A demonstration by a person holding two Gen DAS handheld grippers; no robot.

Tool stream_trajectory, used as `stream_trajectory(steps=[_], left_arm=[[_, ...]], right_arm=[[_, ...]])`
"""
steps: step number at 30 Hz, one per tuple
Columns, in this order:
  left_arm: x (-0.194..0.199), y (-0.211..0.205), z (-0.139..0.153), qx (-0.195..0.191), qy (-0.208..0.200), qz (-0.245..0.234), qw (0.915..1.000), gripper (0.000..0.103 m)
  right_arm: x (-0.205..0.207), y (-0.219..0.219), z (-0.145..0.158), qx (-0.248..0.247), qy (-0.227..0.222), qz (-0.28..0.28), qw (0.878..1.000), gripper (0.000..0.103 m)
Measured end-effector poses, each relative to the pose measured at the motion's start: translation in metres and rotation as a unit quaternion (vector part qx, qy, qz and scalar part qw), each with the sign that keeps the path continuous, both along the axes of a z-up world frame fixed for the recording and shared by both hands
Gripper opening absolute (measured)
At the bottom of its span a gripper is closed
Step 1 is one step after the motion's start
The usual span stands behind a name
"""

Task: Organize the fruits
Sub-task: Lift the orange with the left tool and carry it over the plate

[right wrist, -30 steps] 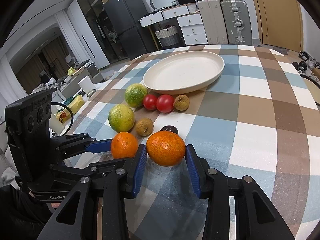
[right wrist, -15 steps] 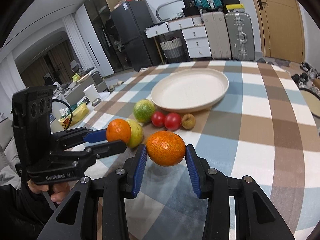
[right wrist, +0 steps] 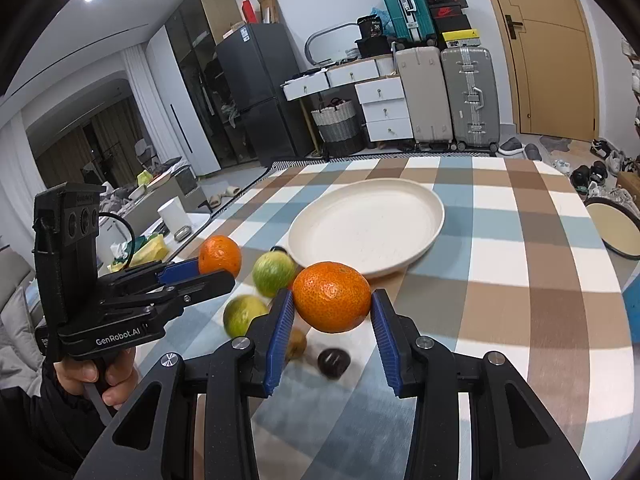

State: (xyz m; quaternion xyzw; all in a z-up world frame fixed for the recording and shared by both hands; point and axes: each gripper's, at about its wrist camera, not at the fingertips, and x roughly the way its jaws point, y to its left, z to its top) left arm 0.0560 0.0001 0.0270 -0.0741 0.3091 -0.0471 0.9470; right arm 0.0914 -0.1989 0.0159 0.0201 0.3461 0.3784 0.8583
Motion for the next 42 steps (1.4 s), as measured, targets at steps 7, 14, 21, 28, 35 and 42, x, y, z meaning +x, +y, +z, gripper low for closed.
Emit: stream_trajectory(steps=[7, 14, 21, 28, 35, 42], left_arm=[[0.024, 0.004, 0.004, 0.009, -0.006, 0.007, 0.9999, 0.038], [0.048, 0.009, 0.001, 0.016, -0.003, 0.013, 0.9998, 0.038], [0.067, 0.018, -0.003, 0.016, -0.003, 0.022, 0.9996, 0.038], [0.08, 0.025, -0.004, 0.007, -0.01, 0.028, 0.9995, 0.038], [0.091, 0.027, -0.008, 0.013, -0.006, 0.033, 0.9993, 0.038], [0.1, 0.031, -0.018, 0.012, 0.001, 0.036, 0.9993, 0.038]], right_arm=[[0.015, 0.005, 0.001, 0.001, -0.001, -0.003, 1.0, 0.041], [0.031, 0.014, 0.005, 0.004, -0.007, -0.006, 1.0, 0.041], [0.05, 0.023, 0.007, -0.001, -0.015, -0.006, 1.0, 0.041], [0.064, 0.032, 0.005, -0.009, -0.026, -0.002, 1.0, 0.041], [0.082, 0.035, -0.002, -0.005, -0.019, -0.015, 1.0, 0.041], [0.092, 0.035, -0.018, -0.009, -0.005, -0.02, 1.0, 0.041]])
